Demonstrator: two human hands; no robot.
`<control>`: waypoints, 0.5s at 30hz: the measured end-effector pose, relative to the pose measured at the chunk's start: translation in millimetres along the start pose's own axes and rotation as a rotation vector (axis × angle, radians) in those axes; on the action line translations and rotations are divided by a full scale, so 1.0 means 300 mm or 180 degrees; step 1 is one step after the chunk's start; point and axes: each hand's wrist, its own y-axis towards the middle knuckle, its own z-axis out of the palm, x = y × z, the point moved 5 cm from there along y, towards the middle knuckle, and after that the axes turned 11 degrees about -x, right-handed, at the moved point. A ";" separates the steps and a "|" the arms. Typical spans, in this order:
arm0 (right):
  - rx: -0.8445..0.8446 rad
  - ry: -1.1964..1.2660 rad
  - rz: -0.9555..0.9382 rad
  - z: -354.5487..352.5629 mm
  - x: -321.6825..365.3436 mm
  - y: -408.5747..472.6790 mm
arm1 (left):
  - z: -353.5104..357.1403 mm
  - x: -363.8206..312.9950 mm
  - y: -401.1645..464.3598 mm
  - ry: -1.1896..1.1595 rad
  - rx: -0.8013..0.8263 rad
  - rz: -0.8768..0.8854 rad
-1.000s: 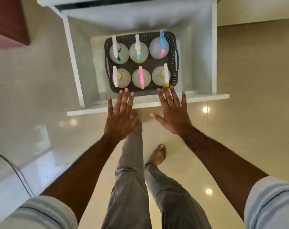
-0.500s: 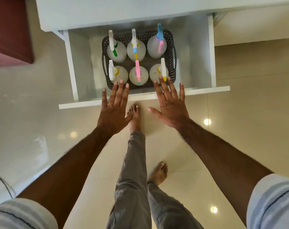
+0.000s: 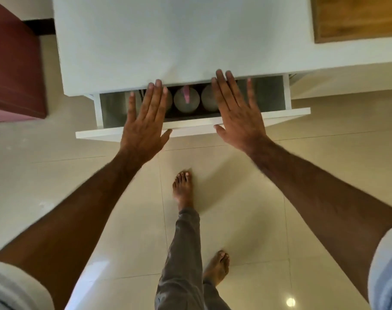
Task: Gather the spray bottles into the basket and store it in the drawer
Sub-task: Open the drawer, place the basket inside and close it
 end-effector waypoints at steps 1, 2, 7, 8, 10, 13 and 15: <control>0.0074 -0.0046 -0.0025 0.001 -0.022 0.034 | 0.000 0.019 0.023 -0.0003 0.0035 0.0015; 0.0140 -0.0089 -0.0024 0.003 -0.044 0.068 | 0.000 0.037 0.049 -0.0010 0.0070 0.0002; 0.0420 -0.0051 0.0056 0.028 -0.096 0.180 | 0.015 0.091 0.147 -0.0109 0.0222 -0.0215; 0.0465 -0.0004 0.0106 0.036 -0.102 0.194 | 0.022 0.096 0.163 -0.0139 0.0218 -0.0241; 0.0486 0.0051 0.0220 0.052 -0.111 0.214 | 0.040 0.109 0.190 -0.0183 0.0208 -0.0294; 0.0335 0.0042 0.0281 0.056 -0.106 0.221 | 0.051 0.116 0.214 -0.0198 0.0160 -0.0361; 0.0265 0.0034 0.0315 0.059 -0.109 0.219 | 0.058 0.117 0.221 -0.0158 0.0100 -0.0396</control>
